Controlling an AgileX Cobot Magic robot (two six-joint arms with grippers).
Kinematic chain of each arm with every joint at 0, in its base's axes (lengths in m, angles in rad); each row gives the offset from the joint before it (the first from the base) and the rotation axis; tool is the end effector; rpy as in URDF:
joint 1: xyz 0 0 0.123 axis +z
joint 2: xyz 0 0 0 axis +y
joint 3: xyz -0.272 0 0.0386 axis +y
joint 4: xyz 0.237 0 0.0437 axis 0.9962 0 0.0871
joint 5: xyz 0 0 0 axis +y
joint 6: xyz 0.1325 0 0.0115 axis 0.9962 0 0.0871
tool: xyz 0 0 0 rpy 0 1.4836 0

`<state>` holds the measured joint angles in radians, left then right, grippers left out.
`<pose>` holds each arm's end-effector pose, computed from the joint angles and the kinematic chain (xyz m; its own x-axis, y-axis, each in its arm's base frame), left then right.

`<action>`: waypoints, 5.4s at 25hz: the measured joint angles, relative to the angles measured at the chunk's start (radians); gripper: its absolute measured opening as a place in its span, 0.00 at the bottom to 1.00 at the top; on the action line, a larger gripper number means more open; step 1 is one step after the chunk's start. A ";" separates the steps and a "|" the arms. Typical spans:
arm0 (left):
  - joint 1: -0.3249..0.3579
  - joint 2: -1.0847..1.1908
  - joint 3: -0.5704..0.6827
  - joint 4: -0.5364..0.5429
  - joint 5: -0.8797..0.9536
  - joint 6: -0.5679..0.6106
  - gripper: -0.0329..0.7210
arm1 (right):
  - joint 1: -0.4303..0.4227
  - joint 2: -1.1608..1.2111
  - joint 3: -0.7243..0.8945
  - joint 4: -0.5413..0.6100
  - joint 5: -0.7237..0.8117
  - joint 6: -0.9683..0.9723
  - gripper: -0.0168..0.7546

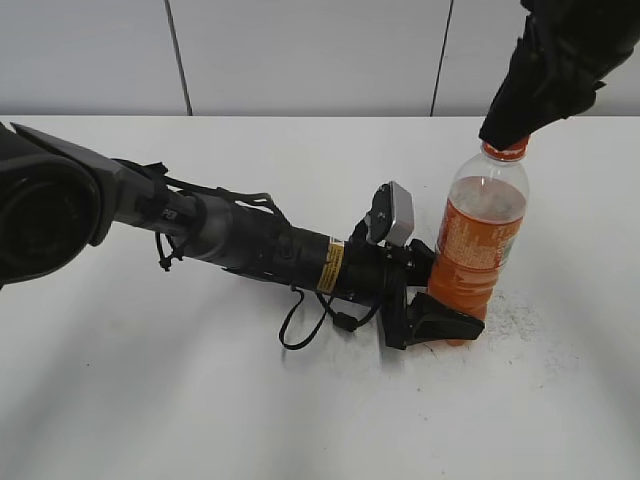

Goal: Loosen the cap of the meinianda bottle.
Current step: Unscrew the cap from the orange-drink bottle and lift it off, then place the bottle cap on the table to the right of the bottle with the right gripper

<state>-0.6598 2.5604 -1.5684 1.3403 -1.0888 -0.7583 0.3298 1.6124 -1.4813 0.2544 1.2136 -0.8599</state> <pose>0.3043 -0.3812 0.0337 -0.0451 0.2509 -0.9670 0.9832 -0.1601 -0.0874 0.3036 0.1371 0.2830 -0.3760 -0.8432 -0.3843 -0.9010 0.4296 -0.0610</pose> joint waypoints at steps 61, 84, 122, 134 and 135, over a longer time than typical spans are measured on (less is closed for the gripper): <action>0.000 -0.002 0.000 0.008 -0.001 0.000 0.78 | 0.000 0.003 0.002 -0.013 0.000 0.818 0.37; 0.000 -0.002 0.000 0.011 -0.001 -0.002 0.78 | 0.000 -0.008 0.002 0.011 0.002 -0.056 0.37; 0.000 -0.003 0.000 0.020 -0.002 -0.002 0.78 | -0.274 -0.121 0.316 -0.127 -0.083 0.605 0.37; 0.000 -0.003 0.000 0.021 -0.003 -0.002 0.78 | -0.280 -0.004 0.781 -0.019 -0.762 0.617 0.37; 0.000 -0.003 0.000 0.021 -0.003 -0.002 0.78 | -0.280 0.017 0.782 -0.012 -0.782 0.615 0.37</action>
<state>-0.6598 2.5578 -1.5684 1.3614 -1.0917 -0.7606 0.0499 1.6289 -0.6996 0.2420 0.4312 -0.2454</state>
